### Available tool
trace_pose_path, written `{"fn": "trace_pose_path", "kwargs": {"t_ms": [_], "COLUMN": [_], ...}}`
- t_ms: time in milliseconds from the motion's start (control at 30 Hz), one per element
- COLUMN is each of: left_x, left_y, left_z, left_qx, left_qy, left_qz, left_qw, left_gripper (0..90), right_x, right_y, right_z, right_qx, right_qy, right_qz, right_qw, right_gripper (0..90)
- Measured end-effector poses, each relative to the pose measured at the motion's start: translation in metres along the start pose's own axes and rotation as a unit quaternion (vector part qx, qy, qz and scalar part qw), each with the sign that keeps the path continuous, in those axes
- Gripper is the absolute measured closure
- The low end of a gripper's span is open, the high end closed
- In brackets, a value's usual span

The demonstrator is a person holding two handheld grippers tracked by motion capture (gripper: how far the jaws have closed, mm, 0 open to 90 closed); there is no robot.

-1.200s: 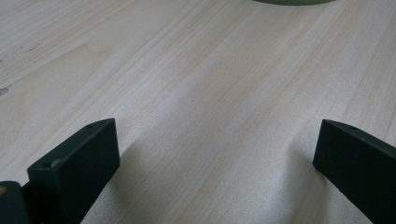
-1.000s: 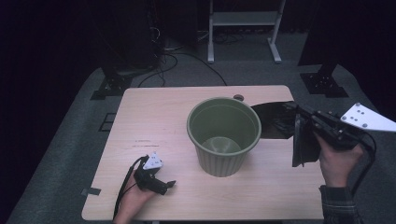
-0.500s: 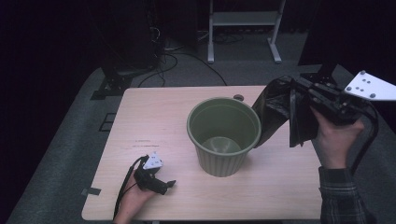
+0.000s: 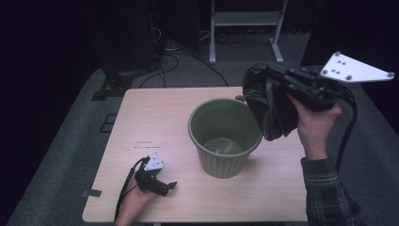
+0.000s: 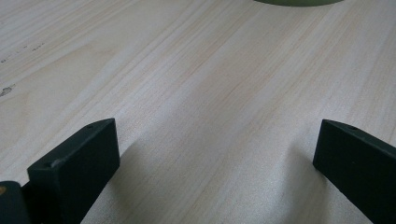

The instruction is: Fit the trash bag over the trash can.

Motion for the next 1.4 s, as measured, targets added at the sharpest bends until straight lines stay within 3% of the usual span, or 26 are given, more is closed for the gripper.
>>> {"fn": "trace_pose_path", "kwargs": {"t_ms": [33,67,133,167,367,767,933,1033,1400], "left_x": [0.0,0.0,0.0,0.0,0.0,0.001,0.001,0.001,0.0], "left_y": [0.0,0.0,0.0,0.0,0.0,0.0,0.0,0.0,0.0], "left_z": [0.0,0.0,0.0,0.0,0.0,0.0,0.0,0.0,0.0], "left_qx": [0.0,0.0,0.0,0.0,0.0,0.0,0.0,0.0,-0.001], "left_qy": [0.0,0.0,0.0,0.0,0.001,-0.001,-0.002,-0.002,0.0], "left_qz": [0.0,0.0,0.0,0.0,-0.001,-0.002,-0.002,-0.002,-0.001], "left_qw": [1.0,1.0,1.0,1.0,1.0,1.0,1.0,1.0,1.0], "left_gripper": [0.0,0.0,0.0,0.0,0.0,0.0,0.0,0.0,0.0], "right_x": [-0.007,-0.007,-0.018,-0.018,-0.045,-0.089,-0.099,-0.096,-0.053], "right_y": [0.002,0.002,0.004,0.004,0.005,0.007,0.005,0.0,-0.034], "right_z": [-0.012,-0.012,-0.031,-0.031,-0.073,-0.128,-0.134,-0.128,-0.071], "right_qx": [-0.002,-0.002,-0.008,-0.008,-0.019,-0.021,-0.029,-0.035,-0.069], "right_qy": [0.011,0.011,0.026,0.026,0.061,0.11,0.112,0.107,0.086], "right_qz": [0.0,0.0,0.004,0.004,0.009,0.002,0.014,0.015,0.005], "right_qw": [0.9999,0.9999,0.9996,0.9996,0.9979,0.9937,0.9932,0.9935,0.994], "right_gripper": [90.0,90.0,90.0,90.0,90.0,90.0,90.0,90.0,90.0]}}
Point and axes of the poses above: each handheld gripper's, and its own axes: z roughly backward along the jaws, y roughly out of its top, x roughly to its right, the point moved 10 cm from there along -z, roughly forward along the jaws, and after that the axes turned 4 degrees about -x, right-handed, at the moved point
